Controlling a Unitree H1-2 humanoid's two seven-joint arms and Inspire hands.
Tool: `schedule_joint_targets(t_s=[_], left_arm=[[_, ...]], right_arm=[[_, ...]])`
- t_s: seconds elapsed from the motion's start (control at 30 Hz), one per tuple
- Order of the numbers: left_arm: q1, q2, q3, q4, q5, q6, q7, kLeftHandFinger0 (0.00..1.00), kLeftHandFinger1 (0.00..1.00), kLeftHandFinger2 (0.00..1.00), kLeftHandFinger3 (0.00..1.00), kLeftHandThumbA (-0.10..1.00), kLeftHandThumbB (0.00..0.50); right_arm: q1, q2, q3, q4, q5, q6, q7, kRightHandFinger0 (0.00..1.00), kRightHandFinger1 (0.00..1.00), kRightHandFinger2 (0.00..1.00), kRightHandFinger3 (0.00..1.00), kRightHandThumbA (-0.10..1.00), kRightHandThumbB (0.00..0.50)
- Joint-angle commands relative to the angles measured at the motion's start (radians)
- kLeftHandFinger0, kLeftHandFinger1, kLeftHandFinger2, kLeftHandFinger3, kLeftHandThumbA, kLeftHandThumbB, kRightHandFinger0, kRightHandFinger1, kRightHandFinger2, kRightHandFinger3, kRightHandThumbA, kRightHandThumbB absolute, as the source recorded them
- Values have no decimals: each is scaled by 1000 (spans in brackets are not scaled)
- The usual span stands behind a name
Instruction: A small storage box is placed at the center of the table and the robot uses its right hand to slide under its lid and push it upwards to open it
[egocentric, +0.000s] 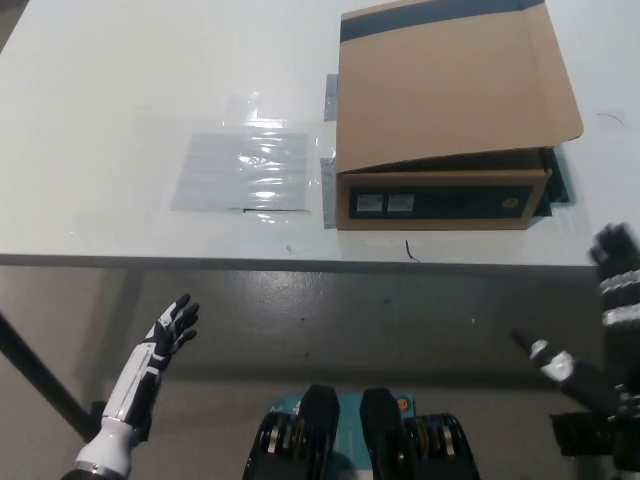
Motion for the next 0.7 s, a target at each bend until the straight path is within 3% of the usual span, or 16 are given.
schedule_joint_targets(t_s=[0.0,0.1,0.13,0.3,0.57,0.67], left_arm=[[-17,12,-3,-17,-14,-55,-19,1000,1000,1000,1000,1000,500],[-16,11,-1,-17,-9,-47,-17,1000,1000,1000,1000,1000,500],[-17,12,-1,-13,-9,-53,-17,1000,1000,1000,1000,1000,500],[-13,10,0,-11,-2,-60,-11,1000,1000,1000,1000,1000,500],[3,5,-9,-20,7,-58,-13,1000,1000,1000,1000,1000,500],[3,9,-9,-23,2,-53,-17,1000,1000,1000,1000,1000,500]], right_arm=[[-72,-30,-47,-67,134,14,-19,1000,1000,1000,1000,1000,175],[-115,-37,-72,-76,262,72,-25,1000,1000,1000,1000,1000,175],[-141,-45,-86,-64,320,92,-26,1000,1000,1000,1000,1000,154],[-215,-54,-129,-11,404,139,-36,1000,1000,1000,1000,1000,148],[-311,-70,-176,152,524,171,18,1000,1000,1000,1000,1000,223],[-352,-65,-191,217,561,177,37,1000,1000,1000,1000,1000,213]])
